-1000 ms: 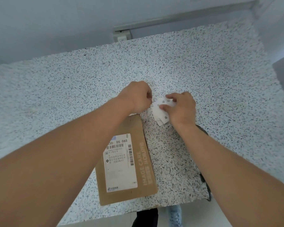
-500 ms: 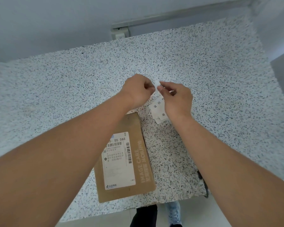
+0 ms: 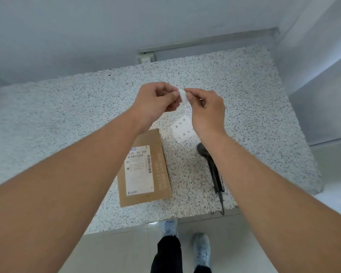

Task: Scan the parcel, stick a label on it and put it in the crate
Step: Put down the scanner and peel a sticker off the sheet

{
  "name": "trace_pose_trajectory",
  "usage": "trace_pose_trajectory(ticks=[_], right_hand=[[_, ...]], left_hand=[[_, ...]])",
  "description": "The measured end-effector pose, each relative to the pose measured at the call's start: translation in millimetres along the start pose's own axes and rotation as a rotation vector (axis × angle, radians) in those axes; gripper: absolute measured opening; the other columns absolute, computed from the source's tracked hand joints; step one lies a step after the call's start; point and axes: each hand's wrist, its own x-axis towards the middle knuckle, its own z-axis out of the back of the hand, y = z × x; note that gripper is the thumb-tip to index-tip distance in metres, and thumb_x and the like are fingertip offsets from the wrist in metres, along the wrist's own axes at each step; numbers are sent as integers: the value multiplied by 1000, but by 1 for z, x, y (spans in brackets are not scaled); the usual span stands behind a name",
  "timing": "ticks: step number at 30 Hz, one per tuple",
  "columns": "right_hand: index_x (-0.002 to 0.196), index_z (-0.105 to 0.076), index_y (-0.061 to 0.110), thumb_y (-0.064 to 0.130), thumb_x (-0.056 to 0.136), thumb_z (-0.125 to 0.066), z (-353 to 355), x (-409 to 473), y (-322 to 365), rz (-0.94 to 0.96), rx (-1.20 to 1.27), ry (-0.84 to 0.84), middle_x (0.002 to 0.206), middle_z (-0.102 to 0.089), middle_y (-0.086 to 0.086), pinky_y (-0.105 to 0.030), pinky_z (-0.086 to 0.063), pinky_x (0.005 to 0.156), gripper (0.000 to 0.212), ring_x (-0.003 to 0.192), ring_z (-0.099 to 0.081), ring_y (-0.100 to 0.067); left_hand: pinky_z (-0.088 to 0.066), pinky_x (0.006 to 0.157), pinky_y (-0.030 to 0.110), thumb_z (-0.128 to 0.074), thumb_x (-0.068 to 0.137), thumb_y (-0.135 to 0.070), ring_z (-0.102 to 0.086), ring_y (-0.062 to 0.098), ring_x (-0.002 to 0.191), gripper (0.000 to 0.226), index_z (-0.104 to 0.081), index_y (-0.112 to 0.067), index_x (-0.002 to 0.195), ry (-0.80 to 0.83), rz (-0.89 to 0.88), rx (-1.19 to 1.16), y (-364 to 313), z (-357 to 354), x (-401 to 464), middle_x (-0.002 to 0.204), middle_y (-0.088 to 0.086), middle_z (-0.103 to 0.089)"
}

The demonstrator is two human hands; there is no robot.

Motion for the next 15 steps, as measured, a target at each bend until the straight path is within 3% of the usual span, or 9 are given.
trace_pose_trajectory(ticks=[7,15], right_hand=[[113,-80,28,21,100,-68,46,-35,40,104,15,19,107,-69,3,-16,-49,86,19,97,-65,-6],[113,-80,26,21,100,-69,95,-70,74,184,41,30,109,-70,0,-24,-53,88,18,98,-67,-11]], left_hand=[[-62,88,39,-69,95,-1,-74,22,78,8,-74,-6,91,-9,-62,-34,-44,-13,-59,84,11,-78],[-63,88,37,-69,95,-1,-73,22,81,6,-72,1,99,-38,-136,-34,-86,-35,-119,87,14,-76]])
